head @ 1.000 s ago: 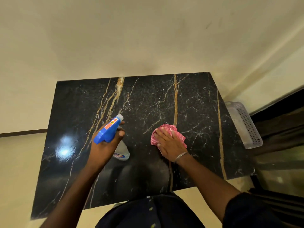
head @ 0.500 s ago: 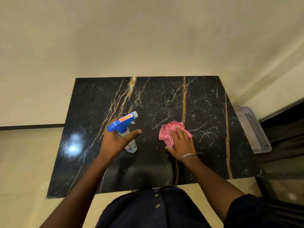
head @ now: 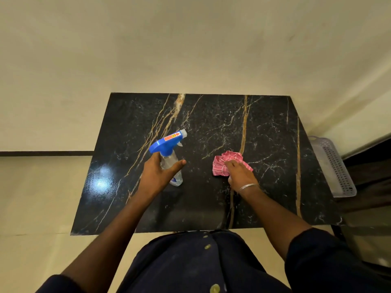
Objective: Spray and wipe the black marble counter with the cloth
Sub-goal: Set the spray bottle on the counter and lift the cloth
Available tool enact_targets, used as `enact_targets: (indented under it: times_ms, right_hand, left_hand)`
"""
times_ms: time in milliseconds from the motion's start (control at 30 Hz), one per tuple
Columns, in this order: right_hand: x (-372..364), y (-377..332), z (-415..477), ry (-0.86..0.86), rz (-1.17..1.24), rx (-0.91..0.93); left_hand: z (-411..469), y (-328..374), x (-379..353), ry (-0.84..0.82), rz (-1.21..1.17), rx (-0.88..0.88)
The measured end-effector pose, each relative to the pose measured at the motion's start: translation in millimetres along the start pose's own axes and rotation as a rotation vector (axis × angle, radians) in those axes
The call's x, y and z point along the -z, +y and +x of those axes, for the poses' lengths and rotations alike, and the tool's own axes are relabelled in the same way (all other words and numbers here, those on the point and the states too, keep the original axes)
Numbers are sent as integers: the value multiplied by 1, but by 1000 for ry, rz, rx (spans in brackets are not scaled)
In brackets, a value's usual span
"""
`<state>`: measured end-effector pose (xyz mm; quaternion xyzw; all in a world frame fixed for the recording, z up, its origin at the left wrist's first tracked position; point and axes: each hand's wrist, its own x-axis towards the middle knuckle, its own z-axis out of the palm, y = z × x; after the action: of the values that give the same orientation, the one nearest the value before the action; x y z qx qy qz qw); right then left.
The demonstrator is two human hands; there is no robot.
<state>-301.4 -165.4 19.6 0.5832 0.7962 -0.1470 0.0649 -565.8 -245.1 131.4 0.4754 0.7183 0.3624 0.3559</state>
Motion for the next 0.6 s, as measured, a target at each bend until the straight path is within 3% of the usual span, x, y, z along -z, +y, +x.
enact_targets:
  times_ms: [67, 133, 233, 333, 400, 600]
  right_hand:
    - [12, 3, -2, 28, 96, -17]
    - [21, 7, -3, 80, 345, -89]
    - [38, 5, -7, 140, 1127, -338]
    - [55, 15, -13, 52, 1773, -546]
    - [65, 28, -15, -2, 1877, -552]
    - [84, 95, 3, 85, 1710, -583]
  left_hand:
    - [0, 0, -1, -2, -6, 0]
    - [0, -1, -1, 2, -3, -6]
    - [3, 1, -1, 7, -6, -48]
    - [10, 12, -4, -34, -9, -81]
    - [16, 25, -10, -58, -2, -128]
    - [45, 87, -58, -160, -1, -272]
